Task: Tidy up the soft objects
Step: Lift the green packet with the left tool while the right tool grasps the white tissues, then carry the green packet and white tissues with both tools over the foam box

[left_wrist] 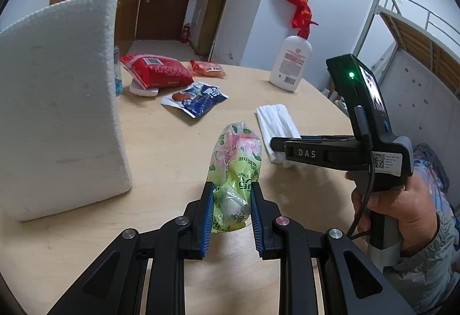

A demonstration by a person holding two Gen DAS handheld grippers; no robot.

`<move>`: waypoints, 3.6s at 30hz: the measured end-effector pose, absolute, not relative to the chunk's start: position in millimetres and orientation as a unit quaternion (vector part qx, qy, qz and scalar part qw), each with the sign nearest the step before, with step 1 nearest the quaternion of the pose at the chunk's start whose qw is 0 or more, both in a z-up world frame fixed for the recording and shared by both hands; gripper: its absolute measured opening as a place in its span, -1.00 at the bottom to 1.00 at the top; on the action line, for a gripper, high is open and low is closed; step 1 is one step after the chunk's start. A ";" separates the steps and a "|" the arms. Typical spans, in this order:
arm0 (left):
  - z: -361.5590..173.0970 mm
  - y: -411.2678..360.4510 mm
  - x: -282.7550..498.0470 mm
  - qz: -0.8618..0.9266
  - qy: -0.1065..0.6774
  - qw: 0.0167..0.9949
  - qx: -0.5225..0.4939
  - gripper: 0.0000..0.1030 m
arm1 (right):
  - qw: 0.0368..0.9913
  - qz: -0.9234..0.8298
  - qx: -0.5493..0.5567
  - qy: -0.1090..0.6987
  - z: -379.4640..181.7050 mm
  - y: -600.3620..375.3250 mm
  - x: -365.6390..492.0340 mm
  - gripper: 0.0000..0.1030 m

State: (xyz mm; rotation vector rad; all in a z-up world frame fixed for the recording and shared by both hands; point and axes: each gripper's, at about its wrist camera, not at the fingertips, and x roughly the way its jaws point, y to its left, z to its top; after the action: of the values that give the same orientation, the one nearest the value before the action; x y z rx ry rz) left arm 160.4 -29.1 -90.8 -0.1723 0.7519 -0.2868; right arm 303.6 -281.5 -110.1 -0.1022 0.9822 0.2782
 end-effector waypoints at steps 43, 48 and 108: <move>-28.7 -31.6 83.7 -0.105 0.282 0.952 -0.055 -0.51 | 0.930 0.199 0.041 0.308 -17.6 -336.6 161.1 -0.58; -14.9 -31.3 63.9 -0.102 0.260 0.959 -0.048 -0.51 | 0.936 0.204 0.039 0.285 -4.1 -339.3 137.1 -0.58; 22.8 58.3 -25.2 0.091 0.181 0.977 -0.061 -0.51 | 0.891 0.400 0.004 0.214 22.5 -244.5 108.8 -0.58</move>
State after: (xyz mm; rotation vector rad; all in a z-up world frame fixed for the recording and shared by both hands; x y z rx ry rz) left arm -25.2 58.3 22.8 -0.1223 0.3650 0.1831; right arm 108.8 -244.5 22.5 0.0089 0.4453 0.8314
